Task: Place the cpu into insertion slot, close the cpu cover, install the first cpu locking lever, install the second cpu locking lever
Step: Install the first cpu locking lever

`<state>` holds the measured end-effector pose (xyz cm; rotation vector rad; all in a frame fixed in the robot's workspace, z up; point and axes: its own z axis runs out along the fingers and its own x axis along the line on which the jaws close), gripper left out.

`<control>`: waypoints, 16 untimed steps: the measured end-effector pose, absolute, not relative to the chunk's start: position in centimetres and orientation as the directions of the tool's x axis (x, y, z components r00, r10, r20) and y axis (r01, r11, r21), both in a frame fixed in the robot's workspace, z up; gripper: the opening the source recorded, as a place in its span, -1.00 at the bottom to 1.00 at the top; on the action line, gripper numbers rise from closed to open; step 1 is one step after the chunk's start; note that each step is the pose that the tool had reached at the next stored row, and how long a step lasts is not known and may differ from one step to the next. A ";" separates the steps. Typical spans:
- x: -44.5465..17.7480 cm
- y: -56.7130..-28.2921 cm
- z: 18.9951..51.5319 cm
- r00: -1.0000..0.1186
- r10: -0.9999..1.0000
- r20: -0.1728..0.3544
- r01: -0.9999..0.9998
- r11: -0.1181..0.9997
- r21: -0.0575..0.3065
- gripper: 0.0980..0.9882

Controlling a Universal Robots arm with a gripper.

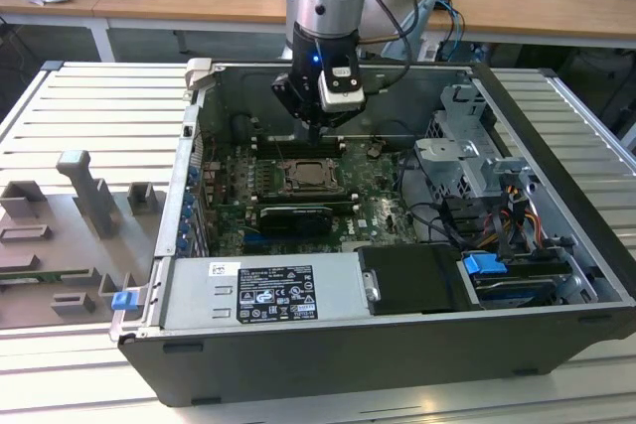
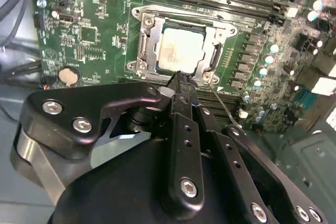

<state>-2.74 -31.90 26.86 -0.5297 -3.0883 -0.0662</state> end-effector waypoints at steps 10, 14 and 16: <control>-2.7 -31.9 26.8 -0.993 0.116 -0.002 0.115 0.991 0.062 -0.98; -2.7 -31.9 26.8 -1.000 -0.016 -0.002 -0.016 0.998 0.062 -0.98; -2.7 -31.9 26.8 -0.999 -0.040 -0.002 -0.040 0.997 0.062 -0.98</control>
